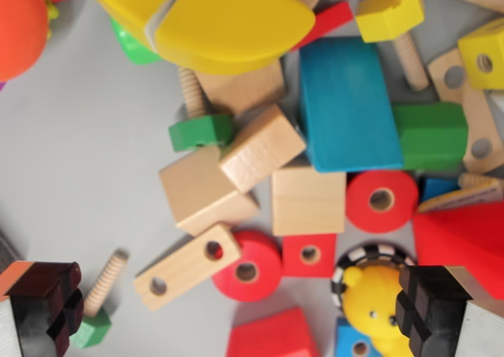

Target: Pick an object from the bin

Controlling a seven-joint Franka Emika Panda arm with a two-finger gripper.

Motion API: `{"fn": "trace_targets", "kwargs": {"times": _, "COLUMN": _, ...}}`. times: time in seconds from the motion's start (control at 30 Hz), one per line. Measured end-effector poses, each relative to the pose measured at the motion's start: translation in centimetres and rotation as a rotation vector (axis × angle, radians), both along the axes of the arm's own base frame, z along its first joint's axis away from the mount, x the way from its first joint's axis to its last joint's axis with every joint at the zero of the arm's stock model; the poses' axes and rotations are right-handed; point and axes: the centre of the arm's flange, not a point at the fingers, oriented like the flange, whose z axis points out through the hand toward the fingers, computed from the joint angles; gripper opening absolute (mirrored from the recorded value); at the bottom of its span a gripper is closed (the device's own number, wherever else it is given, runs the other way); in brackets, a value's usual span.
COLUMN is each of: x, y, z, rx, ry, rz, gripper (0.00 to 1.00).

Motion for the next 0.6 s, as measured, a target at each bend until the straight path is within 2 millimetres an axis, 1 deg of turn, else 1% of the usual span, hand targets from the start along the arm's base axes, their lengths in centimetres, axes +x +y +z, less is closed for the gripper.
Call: {"fn": "trace_targets", "kwargs": {"times": 0.6, "x": -2.0, "y": 2.8, "z": -3.9, "rx": 0.005, "ry": -0.006, "rz": -0.250, "gripper": 1.00}}
